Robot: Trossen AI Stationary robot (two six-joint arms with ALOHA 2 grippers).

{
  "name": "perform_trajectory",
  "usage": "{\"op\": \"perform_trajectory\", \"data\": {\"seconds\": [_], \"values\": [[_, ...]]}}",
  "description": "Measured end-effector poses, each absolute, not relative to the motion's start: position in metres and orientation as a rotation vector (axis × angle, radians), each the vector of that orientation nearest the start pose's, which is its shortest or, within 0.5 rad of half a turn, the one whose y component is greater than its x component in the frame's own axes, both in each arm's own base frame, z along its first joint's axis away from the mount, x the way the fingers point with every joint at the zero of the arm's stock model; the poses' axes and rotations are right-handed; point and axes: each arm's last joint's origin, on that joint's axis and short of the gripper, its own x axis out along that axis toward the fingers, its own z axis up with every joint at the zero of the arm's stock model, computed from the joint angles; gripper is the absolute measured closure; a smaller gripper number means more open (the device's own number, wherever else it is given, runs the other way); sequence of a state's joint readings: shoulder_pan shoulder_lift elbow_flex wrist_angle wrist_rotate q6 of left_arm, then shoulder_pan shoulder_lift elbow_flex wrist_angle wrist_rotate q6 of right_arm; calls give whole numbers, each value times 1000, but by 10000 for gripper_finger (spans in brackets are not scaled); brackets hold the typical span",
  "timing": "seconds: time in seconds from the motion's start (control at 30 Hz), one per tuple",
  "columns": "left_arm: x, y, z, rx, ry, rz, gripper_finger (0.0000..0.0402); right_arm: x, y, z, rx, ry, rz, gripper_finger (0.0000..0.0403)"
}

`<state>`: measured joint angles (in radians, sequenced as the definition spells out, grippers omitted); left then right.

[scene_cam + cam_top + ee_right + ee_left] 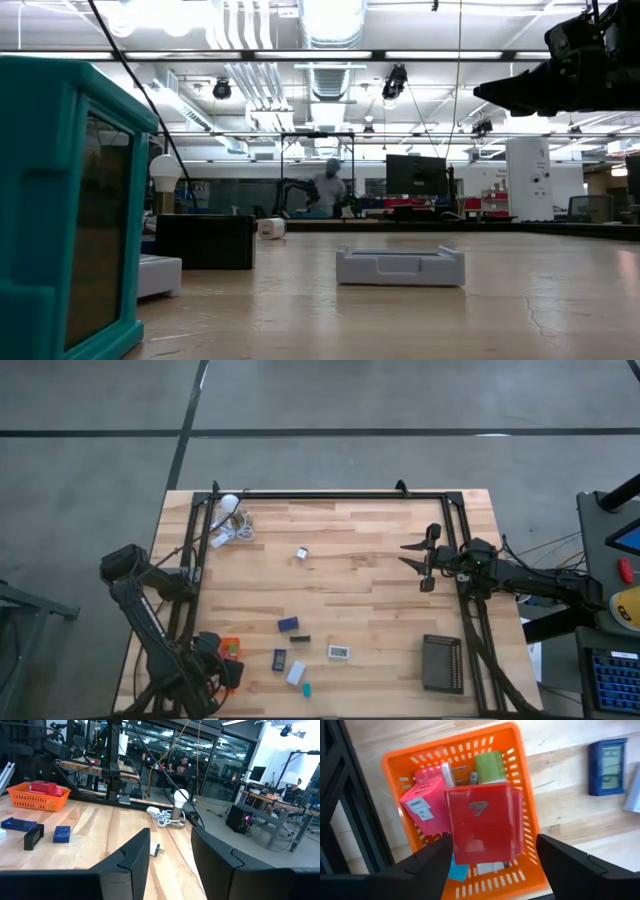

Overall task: Pick & Place Office items
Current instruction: Put the white black charger adapter into the orange bin

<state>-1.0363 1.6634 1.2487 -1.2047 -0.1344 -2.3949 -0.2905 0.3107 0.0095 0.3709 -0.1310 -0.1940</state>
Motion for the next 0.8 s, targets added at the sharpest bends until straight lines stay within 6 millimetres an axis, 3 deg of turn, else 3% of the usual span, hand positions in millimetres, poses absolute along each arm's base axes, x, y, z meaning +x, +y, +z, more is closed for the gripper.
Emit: {"op": "perform_trajectory", "data": {"seconds": [0.23, 0.8], "values": [[154, -242, 240, -956, 1114, 1048, 112, 113, -30, 175, -208, -52, -166, 264], [179, -224, 247, -861, 1083, 972, 113, 113, -30, 175, -208, -52, -166, 264]]}}
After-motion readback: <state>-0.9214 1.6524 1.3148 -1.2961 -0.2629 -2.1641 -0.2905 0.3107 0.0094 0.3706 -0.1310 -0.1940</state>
